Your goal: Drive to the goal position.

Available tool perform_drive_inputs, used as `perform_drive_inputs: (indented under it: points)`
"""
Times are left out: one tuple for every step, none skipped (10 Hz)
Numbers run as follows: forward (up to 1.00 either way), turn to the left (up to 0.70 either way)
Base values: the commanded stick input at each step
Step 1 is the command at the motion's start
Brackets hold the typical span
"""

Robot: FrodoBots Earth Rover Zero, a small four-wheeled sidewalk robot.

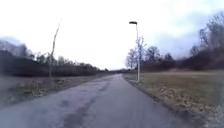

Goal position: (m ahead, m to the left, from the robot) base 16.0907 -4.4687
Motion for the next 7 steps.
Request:
perform_drive_inputs:
  points:
    - [0.5, 0.0]
    - [0.5, 0.0]
    - [0.5, 0.0]
    - [0.5, 0.0]
    - [0.5, 0.0]
    - [0.5, 0.0]
    - [0.5, 0.0]
